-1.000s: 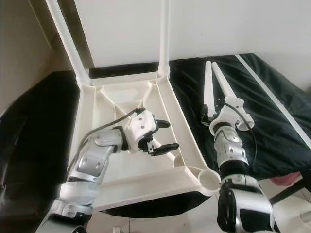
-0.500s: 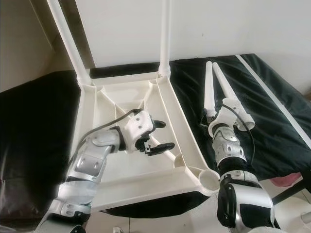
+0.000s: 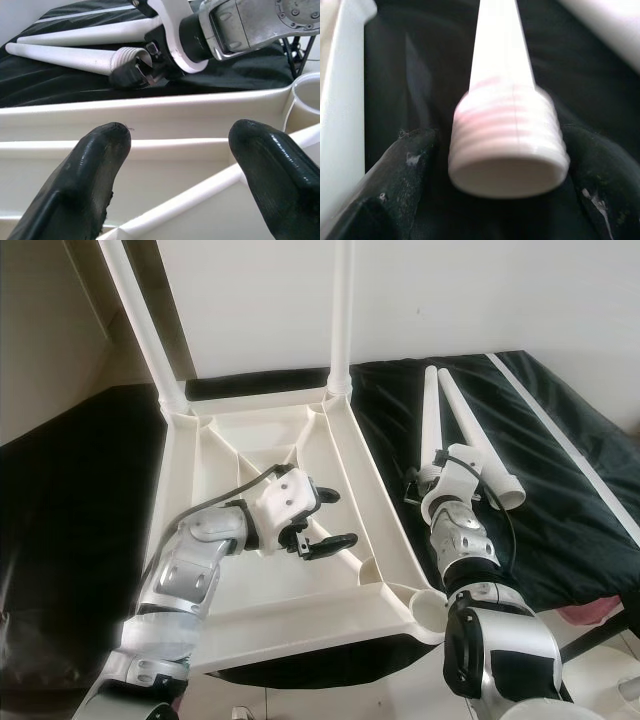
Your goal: Building children table
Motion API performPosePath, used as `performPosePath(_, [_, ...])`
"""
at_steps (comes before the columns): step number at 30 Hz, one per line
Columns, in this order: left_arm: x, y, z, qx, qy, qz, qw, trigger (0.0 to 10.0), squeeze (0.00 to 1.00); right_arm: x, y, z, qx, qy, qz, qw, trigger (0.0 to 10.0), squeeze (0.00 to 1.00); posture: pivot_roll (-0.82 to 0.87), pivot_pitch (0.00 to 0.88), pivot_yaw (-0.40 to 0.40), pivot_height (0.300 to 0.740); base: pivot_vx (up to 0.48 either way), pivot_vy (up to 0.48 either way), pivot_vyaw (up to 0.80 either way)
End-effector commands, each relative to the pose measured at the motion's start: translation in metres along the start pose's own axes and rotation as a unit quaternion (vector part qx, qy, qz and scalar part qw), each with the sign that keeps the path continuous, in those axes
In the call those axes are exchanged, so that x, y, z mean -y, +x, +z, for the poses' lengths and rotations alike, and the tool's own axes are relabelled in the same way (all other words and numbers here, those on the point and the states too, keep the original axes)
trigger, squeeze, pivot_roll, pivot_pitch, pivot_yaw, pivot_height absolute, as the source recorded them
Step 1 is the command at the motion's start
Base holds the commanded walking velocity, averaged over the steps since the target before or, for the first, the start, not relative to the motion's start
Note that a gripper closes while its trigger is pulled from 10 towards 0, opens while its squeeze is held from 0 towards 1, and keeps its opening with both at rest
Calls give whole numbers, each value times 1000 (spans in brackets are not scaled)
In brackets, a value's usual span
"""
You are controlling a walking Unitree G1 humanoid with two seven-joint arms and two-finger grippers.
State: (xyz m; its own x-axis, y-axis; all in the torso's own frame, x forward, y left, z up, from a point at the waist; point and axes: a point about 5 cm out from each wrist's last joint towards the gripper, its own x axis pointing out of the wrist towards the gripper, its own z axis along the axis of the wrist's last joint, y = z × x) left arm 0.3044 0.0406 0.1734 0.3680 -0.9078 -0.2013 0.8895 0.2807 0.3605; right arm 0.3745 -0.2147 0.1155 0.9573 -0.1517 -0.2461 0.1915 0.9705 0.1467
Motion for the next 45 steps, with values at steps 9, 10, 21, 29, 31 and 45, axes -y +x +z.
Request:
performPosePath(9, [-17,-10,-8,-17,-10,194,981,10000,0,-7,2,0,-8,-9,10,1000,0,0,35,0,-11,740,0,0,0])
performPosePath(10, [-17,-9,-8,-17,-10,193,981,10000,0,-6,2,0,-6,-16,6,1000,4627,0,36,0,-10,740,0,0,0])
performPosePath(21, [-5,-3,-7,-17,-13,168,986,10000,0,-2,-18,-13,41,-59,34,997,10000,0,9,0,19,740,0,0,0])
performPosePath(29, [-3,4,-5,-11,-16,156,988,10000,0,0,-38,-20,62,-53,47,996,10000,0,-21,0,24,740,0,0,0])
performPosePath(31, [-2,6,-4,-9,-17,154,988,10000,0,2,-42,-21,65,-49,46,996,10000,0,-27,0,24,740,0,0,0])
performPosePath(45, [5,14,-2,2,-13,141,990,10000,0,39,-88,-21,37,-5,54,998,10000,0,-69,0,18,740,0,0,0])
